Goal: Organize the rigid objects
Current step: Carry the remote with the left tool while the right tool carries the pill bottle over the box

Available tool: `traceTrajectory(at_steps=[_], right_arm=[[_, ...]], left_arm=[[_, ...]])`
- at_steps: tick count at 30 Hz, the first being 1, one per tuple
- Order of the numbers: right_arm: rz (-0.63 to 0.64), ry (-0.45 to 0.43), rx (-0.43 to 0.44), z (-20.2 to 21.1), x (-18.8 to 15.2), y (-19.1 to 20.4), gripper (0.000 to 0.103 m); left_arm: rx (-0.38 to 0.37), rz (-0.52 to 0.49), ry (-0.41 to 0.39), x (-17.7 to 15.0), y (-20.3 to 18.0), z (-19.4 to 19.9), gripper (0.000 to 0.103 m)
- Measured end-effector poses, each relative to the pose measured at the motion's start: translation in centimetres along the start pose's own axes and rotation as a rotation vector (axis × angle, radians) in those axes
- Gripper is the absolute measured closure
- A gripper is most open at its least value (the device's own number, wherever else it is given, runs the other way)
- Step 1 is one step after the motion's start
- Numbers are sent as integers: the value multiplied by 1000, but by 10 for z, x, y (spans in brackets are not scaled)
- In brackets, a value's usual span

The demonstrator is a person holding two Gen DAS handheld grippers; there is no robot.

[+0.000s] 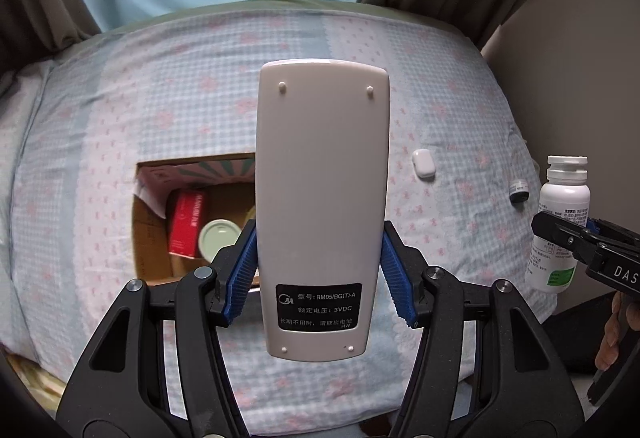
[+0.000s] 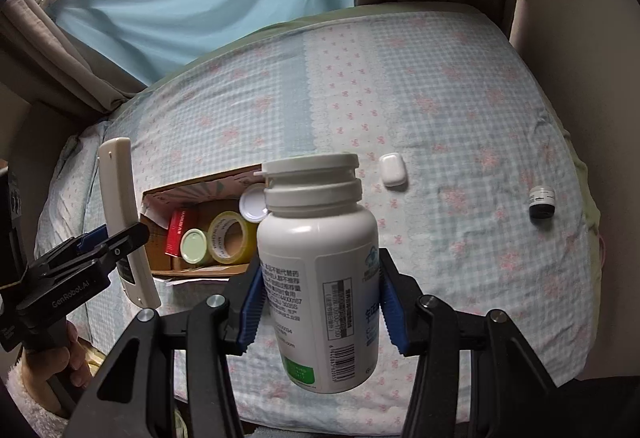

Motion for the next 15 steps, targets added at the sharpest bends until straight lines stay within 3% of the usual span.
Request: traceTrajectory(at_steps=[8,15], right_arm=[[16,-20,29,-16,18,78,56],[105,11,41,-46,37,126,56]], left_arm=[[27,2,-20,19,87,16,48],[67,-23,-4,32,130,4,48]])
Point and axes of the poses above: each gripper's, at about its wrist camera, not at the fingertips, and z roughly against the way its jaws point, y to its left, x to its top, the point moved 10 cm from there along -z, roughly the way its jaws point, and after that the axes turned 9 degrees about z, right-handed, at the moved point
